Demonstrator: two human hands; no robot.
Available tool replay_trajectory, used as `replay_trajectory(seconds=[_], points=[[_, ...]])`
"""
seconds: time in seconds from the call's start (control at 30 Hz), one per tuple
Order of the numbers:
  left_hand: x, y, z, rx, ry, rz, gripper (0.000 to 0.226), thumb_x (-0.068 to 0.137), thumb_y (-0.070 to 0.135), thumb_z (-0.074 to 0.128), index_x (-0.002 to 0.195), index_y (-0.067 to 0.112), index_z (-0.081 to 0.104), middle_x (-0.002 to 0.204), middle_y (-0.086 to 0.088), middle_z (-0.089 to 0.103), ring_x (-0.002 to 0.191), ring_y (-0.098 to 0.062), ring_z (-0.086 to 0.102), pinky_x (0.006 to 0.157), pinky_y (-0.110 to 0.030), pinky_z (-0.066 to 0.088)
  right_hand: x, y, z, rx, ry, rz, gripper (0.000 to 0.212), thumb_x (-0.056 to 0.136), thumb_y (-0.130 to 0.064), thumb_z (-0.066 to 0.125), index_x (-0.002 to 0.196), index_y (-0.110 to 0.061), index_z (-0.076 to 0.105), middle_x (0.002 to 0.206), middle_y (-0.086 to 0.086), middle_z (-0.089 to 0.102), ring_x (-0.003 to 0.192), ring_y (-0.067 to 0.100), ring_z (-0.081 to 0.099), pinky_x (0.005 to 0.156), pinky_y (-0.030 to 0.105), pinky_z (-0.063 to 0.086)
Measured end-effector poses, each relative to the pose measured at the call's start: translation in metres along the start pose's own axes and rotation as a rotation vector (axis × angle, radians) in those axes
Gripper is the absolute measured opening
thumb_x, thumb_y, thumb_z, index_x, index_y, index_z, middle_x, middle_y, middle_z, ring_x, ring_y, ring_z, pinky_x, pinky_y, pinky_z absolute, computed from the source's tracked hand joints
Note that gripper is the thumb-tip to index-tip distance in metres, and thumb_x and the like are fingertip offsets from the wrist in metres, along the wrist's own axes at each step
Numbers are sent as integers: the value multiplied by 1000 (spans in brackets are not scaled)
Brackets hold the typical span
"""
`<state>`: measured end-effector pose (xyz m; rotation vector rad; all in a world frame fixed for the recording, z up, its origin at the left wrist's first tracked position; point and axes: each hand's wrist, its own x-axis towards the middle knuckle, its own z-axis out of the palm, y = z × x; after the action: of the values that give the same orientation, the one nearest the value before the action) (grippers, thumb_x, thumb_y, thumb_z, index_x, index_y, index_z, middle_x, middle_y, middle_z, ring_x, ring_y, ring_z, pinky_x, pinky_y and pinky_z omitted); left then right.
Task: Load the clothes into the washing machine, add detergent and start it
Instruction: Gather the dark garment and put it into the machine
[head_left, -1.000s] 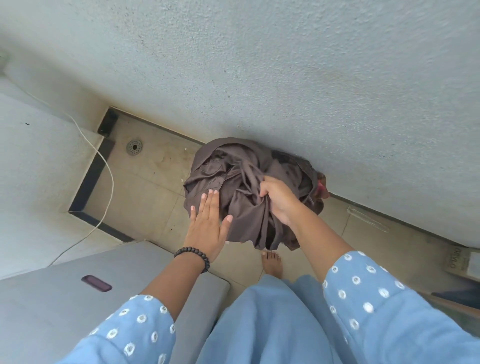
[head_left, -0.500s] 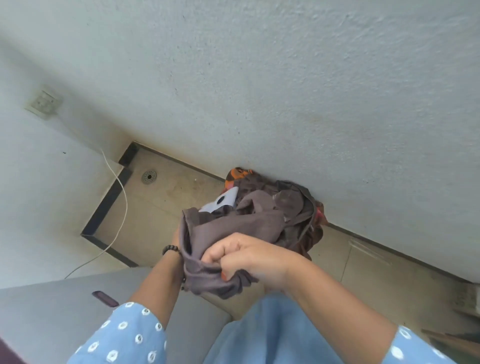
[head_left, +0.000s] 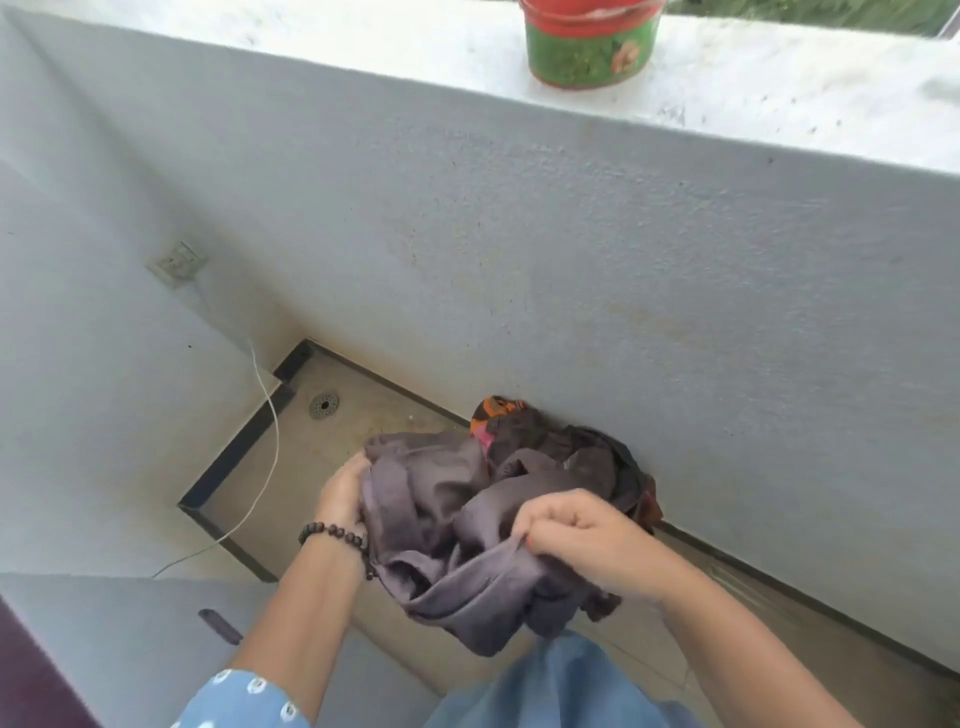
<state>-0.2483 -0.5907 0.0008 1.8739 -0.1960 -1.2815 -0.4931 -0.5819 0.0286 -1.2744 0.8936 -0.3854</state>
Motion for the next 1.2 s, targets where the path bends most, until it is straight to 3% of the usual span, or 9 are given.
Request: replay_trajectory(seconds=[0.1, 0.17, 0.3, 0.43, 0.6, 0.77, 0.87, 0.97, 1.2], points=[[-22, 18, -2, -339, -109, 68, 26, 96, 0, 38, 99, 8, 63, 108, -18, 66, 106, -36, 62, 97, -48, 49, 7, 5, -13, -57, 368, 41, 16, 93, -17, 59, 82, -15, 70, 75, -12, 69, 74, -2, 61, 70, 19, 44], [-54, 26, 3, -339, -224, 185, 28, 95, -3, 38, 89, 6, 64, 91, -13, 71, 91, -27, 68, 86, -41, 54, 10, -7, -17, 43, 477, 49, 12, 94, -29, 60, 93, -24, 70, 89, -19, 71, 90, -1, 63, 80, 19, 46], [-121, 27, 12, 76, -632, 503, 28, 63, 0, 52, 65, 15, 74, 64, 1, 67, 62, -11, 60, 61, -22, 48, 20, -42, -12, 420, 304, 89, 23, 94, -37, 58, 109, -21, 66, 102, -10, 74, 94, 3, 69, 80, 21, 53], [-158, 9, 20, 639, -1043, 471, 31, 80, -1, 55, 102, 6, 75, 100, -1, 73, 88, 4, 63, 84, -17, 49, 33, -50, 9, 504, 192, 132, 16, 89, 1, 57, 102, 1, 66, 83, 11, 73, 71, 16, 69, 62, 25, 54], [-151, 8, -6, 741, -834, 548, 17, 93, 18, 64, 105, 18, 75, 100, 2, 76, 96, -4, 69, 89, -18, 51, 21, -51, 25, 553, 203, 51, 34, 78, 22, 38, 82, -3, 61, 68, 14, 60, 56, 18, 61, 50, 23, 49], [-118, 23, -43, 116, -20, 629, 14, 88, 9, 68, 101, 11, 67, 98, -1, 74, 94, -14, 68, 84, -22, 53, 3, -67, 26, 648, 135, -67, 49, 79, 21, 40, 67, -13, 73, 72, 16, 66, 63, 24, 65, 61, 30, 54], [-108, 22, -47, 39, -100, 278, 58, 80, 44, 67, 129, 20, 50, 130, 3, 55, 119, -19, 53, 103, -41, 44, -2, -78, 26, 705, 132, -107, 45, 81, 22, 38, 73, -6, 72, 73, 19, 68, 63, 27, 68, 59, 32, 57], [-112, 15, -39, -156, -320, -18, 62, 69, 55, 67, 115, 14, 63, 115, -8, 68, 106, -28, 62, 100, -49, 47, -3, -81, 27, 699, 137, -162, 45, 80, 23, 39, 74, -6, 73, 76, 20, 69, 66, 27, 69, 59, 33, 58], [-118, 42, -39, -480, -296, 37, 45, 70, 19, 76, 111, 1, 67, 96, -22, 73, 84, -34, 69, 78, -43, 56, -7, -67, 20, 537, 163, -156, 30, 75, 16, 59, 85, -7, 75, 93, 18, 74, 90, 33, 71, 81, 40, 58]])
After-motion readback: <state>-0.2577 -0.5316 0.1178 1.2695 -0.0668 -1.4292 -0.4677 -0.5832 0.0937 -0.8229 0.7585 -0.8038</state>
